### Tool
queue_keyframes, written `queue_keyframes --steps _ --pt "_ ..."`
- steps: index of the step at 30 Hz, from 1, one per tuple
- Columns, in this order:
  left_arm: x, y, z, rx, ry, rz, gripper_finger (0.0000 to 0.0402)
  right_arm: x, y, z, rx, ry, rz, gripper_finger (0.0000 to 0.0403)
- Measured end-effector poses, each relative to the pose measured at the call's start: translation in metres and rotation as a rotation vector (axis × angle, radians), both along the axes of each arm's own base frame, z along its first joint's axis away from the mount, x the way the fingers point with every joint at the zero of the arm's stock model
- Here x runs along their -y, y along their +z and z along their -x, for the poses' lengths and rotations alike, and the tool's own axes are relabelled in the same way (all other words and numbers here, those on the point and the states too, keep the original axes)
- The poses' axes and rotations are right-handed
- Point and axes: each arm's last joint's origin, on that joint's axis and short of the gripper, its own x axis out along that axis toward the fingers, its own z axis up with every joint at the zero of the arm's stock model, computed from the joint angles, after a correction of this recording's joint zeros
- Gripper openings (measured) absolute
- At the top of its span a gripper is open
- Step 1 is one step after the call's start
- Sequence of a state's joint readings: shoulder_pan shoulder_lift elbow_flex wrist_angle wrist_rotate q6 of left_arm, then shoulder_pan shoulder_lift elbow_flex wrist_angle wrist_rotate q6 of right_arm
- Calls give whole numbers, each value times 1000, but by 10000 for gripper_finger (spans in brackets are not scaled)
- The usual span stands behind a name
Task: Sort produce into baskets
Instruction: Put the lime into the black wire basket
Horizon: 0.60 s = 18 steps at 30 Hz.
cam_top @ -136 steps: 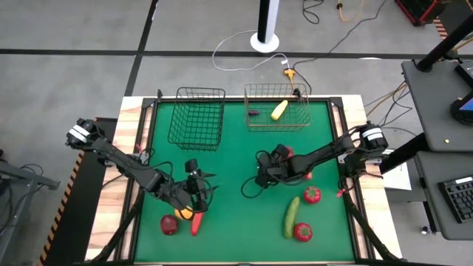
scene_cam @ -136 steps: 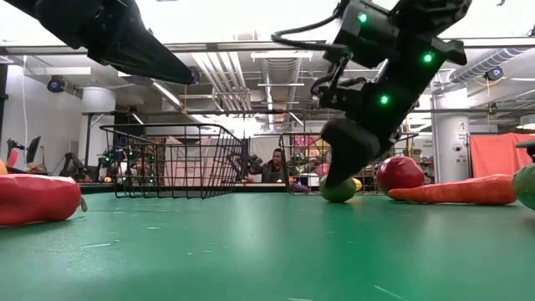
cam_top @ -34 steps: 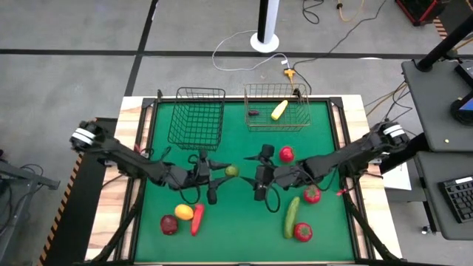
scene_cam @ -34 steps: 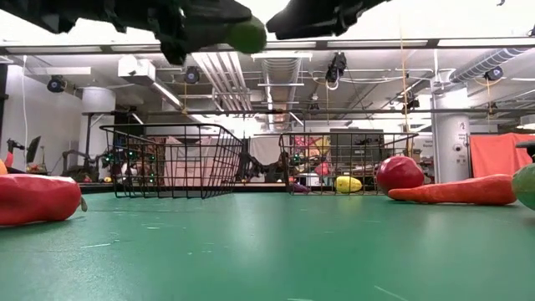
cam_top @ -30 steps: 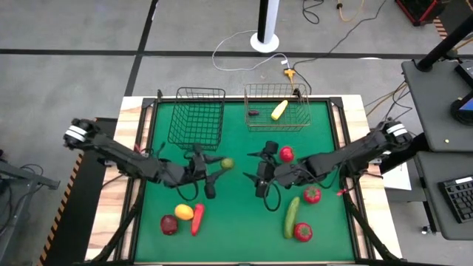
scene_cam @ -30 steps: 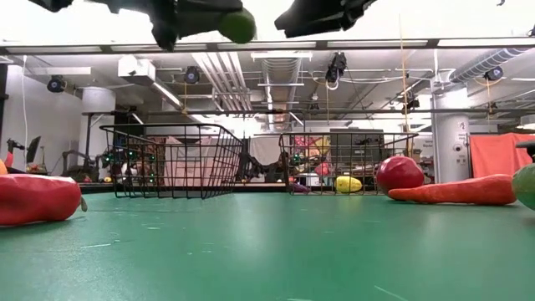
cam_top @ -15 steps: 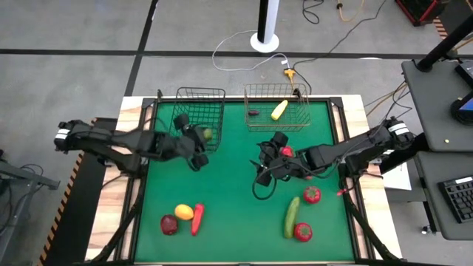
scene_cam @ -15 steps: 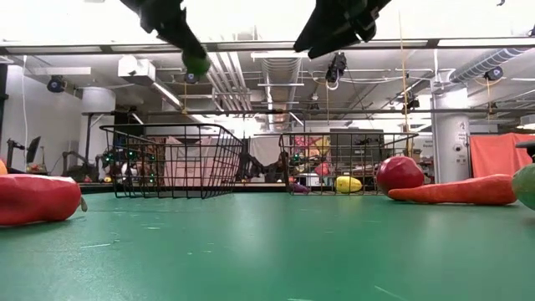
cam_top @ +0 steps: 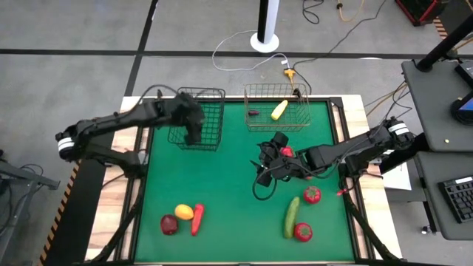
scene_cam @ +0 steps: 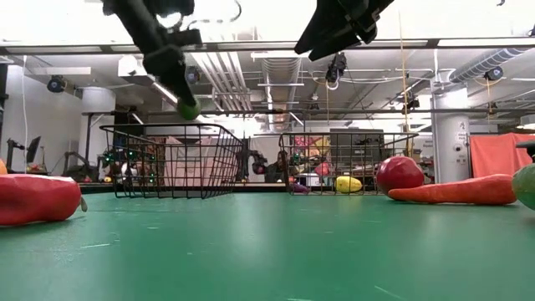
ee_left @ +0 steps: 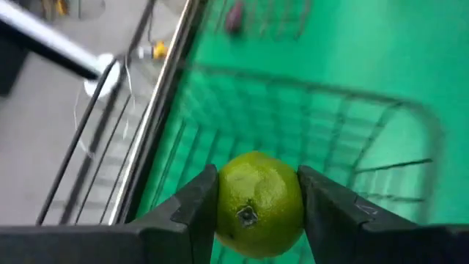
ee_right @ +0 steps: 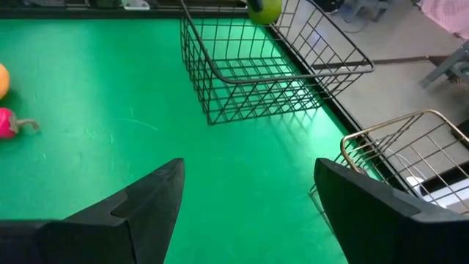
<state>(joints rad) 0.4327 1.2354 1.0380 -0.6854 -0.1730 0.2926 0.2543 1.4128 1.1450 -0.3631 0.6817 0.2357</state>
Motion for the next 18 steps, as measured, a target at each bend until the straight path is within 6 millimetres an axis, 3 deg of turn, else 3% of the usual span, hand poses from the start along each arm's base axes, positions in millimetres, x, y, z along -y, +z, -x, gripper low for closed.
queue_keyframes --steps 4,7,13,18 --pt "-34 -5 6 -58 165 71 145 0 0 0 0 0 0 295" --pt "-49 -12 0 -61 288 144 145 0 0 0 1 0 0 297" --pt "-67 -31 -27 -123 319 198 145 3 0 -1 0 -11 1 295" --pt "-80 -46 -39 -181 324 217 145 4 0 -1 -1 -11 1 297"
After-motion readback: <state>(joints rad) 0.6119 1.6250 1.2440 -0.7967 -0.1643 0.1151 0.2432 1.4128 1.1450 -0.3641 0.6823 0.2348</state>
